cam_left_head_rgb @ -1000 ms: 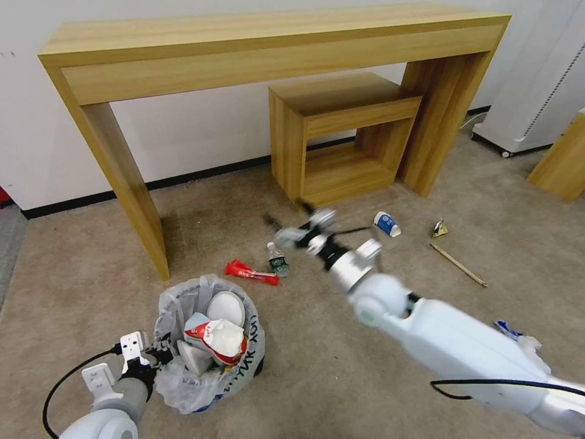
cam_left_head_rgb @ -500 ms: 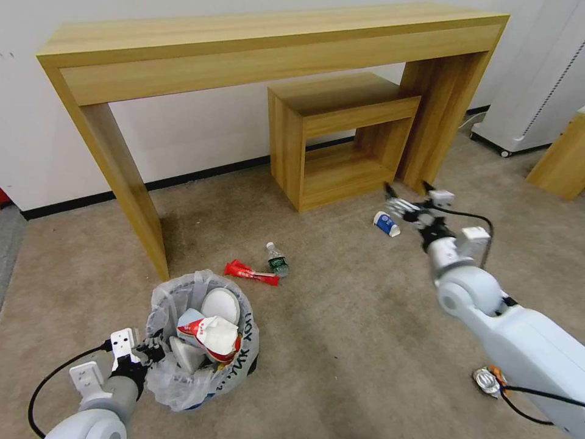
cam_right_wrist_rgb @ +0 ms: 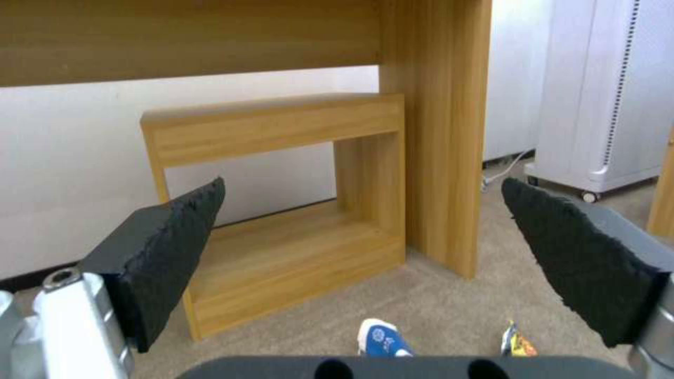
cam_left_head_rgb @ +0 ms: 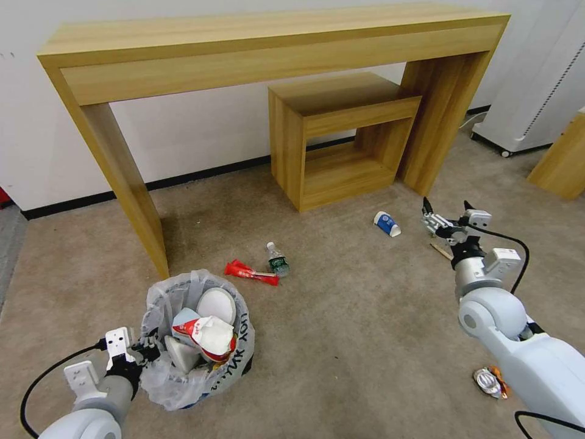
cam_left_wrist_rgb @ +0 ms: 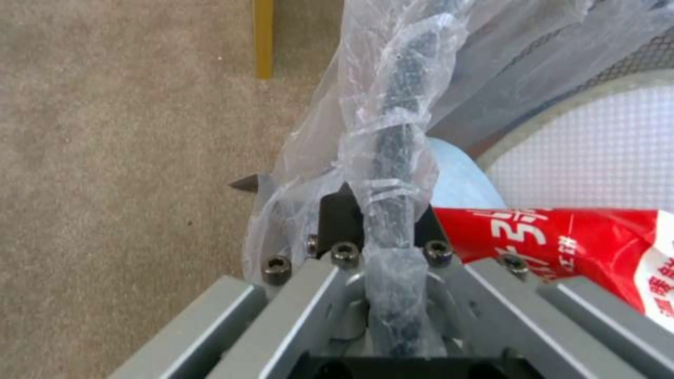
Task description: Pick up the trash bin and place the garbage on the floor into it.
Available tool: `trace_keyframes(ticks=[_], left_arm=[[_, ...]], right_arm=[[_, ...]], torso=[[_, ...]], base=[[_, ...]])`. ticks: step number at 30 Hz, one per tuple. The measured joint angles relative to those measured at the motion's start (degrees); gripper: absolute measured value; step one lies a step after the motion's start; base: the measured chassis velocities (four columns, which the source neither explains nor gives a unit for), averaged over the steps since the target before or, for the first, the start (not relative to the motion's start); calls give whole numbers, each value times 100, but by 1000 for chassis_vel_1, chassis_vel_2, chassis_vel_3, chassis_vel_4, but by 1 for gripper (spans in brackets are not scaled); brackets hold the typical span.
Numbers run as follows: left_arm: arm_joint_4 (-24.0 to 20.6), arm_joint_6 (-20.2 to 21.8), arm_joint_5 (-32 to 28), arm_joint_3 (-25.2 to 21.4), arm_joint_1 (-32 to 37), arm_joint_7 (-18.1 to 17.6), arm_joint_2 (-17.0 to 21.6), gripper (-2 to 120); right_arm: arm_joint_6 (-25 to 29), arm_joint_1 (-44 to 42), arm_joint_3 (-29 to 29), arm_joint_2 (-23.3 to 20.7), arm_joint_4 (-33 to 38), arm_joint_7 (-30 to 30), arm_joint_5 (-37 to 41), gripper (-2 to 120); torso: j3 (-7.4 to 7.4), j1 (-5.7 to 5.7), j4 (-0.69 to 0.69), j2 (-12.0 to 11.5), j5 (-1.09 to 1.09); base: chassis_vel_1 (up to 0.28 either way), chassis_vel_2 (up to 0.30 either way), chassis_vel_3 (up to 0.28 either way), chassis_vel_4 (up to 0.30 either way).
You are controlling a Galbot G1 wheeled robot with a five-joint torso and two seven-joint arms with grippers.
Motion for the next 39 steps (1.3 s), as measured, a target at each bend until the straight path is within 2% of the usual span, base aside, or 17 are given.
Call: trace_keyframes(ticks=[9,19,39], left_arm=[[-49,-15,-18,-13,15,-21,-34,0],[-67,-163,256,38,37,77,-120,0],[31,-236,388,19,48,100,-157,0]], right_arm=[[6,-96,23,268,114,-4,-357,100],[-23,-308,-50,528,303,-65,-948,100],[56,-300,-269,713,207,-110,-1199,100]], torso=[[0,0,0,0,-2],[0,0,0,0,-1],[0,0,0,0,-1]], base=[[0,0,0,0],[0,0,0,0],[0,0,0,0]])
